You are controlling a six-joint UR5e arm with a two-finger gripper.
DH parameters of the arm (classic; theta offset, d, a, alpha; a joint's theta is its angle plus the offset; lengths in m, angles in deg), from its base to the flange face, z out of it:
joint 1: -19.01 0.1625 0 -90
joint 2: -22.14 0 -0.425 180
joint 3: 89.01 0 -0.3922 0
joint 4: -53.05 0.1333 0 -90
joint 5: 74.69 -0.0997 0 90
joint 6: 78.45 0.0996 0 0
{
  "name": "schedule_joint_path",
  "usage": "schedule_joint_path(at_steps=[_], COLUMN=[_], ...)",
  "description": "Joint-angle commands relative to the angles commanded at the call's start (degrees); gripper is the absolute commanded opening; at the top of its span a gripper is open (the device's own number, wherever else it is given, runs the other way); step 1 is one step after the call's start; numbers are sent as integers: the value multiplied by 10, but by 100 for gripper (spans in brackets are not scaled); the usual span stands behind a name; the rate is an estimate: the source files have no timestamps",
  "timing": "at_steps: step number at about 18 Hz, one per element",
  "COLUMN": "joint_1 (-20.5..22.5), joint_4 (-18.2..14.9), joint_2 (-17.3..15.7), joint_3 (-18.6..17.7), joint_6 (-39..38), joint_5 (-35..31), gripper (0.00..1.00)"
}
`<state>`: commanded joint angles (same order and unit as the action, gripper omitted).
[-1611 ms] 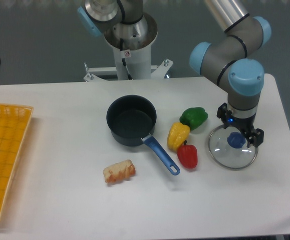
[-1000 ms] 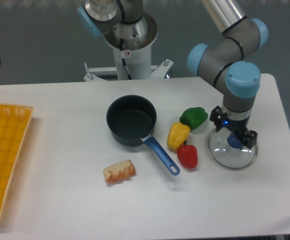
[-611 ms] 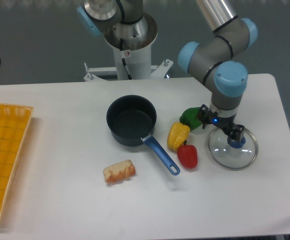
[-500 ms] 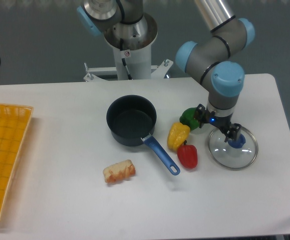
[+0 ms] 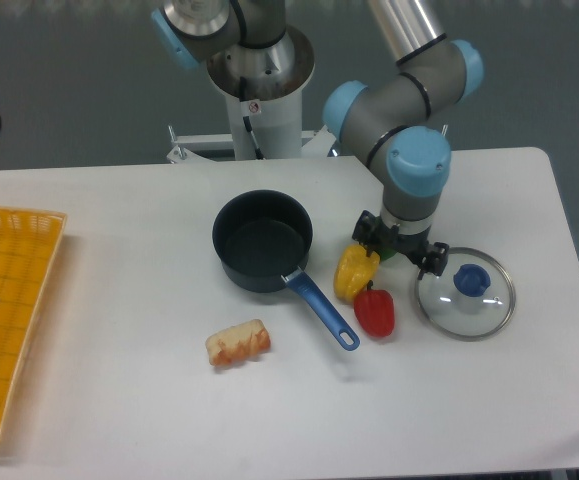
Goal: Pick up the yellow pepper
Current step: 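Move the gripper from the glass lid over the yellow pepper, then lower the open gripper around the yellow pepper and close it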
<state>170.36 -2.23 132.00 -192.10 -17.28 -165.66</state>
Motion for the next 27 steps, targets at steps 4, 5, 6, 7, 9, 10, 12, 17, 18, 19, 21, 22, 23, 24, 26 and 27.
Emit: schedule_joint_path(at_steps=[4,5,6,7,9,10,12,17,18,19,21,22,23,24,26,27], joint_1=[-11,-16,-19,-21,-23,-24,-24,-32,-34,-35,-34,-35,-35,-34,-34,-34], joint_4=[1,1,2,2,2,2,3,4,4,4,4,3,3,2,-1,-2], joint_2=[3,3,4,4,4,4,6,16,20,23,22,23,22,22,20,20], joint_3=[-20,-25,-29,-32,-36,-37,-40,-43,-43,-42,-38,-35,-34,-30,-23,-23], joint_6=[-2,-1,-2,-2,-2,-2,-2,-2,-2,-2,-1,-1,0,3,3,3], joint_5=[-3,-3,-4,-6,-10,-10,-10,-30,-34,-35,-35,-36,-37,-37,-38,-38], gripper=[100,100,100,100,100,100,100,100,100,97,77,68,66,63,60,59])
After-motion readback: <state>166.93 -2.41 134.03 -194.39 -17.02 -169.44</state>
